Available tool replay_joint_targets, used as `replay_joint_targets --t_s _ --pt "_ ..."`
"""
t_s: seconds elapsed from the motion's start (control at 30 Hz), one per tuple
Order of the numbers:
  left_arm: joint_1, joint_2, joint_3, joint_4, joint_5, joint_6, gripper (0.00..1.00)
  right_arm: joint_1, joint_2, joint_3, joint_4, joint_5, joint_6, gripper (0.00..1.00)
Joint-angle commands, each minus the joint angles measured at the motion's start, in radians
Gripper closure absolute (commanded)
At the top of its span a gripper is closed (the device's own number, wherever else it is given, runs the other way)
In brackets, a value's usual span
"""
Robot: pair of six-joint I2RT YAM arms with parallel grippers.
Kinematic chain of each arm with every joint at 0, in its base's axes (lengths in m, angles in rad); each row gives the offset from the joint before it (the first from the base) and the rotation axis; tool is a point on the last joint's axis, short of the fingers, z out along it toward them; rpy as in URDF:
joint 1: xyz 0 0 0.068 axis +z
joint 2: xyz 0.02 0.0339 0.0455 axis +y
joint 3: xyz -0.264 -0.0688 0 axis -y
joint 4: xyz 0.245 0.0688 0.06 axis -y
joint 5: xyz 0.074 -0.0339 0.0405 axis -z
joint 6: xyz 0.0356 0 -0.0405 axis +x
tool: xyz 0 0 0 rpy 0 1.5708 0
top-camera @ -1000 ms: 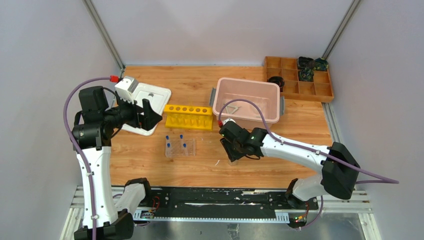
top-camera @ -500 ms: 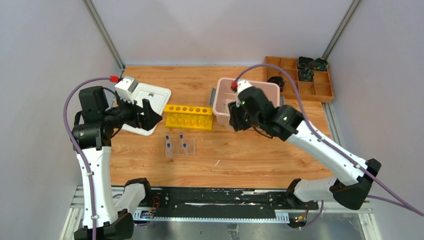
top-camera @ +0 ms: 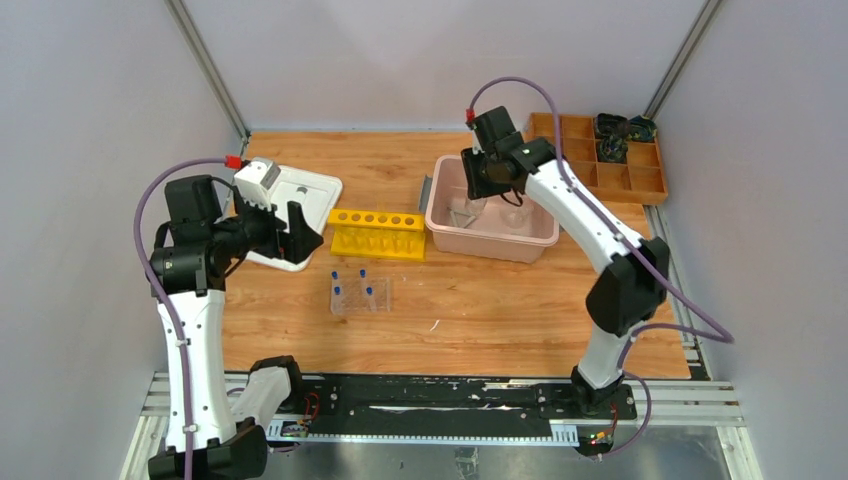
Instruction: Organize the chemistry lab equipment
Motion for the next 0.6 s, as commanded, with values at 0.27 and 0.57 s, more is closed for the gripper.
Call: replay_joint_targets --t_s 0.27,0.57 --pt "0.000 0.055 -0.061 0.002 -0.124 0.090 0.00 -0.013 0.250 0.037 0.023 -0.146 0.019 1.00" --pt "0.000 0.174 -0.193 0.072 -0.279 0.214 0.00 0.008 0.257 -0.070 0.103 -0.136 0.062 0.99"
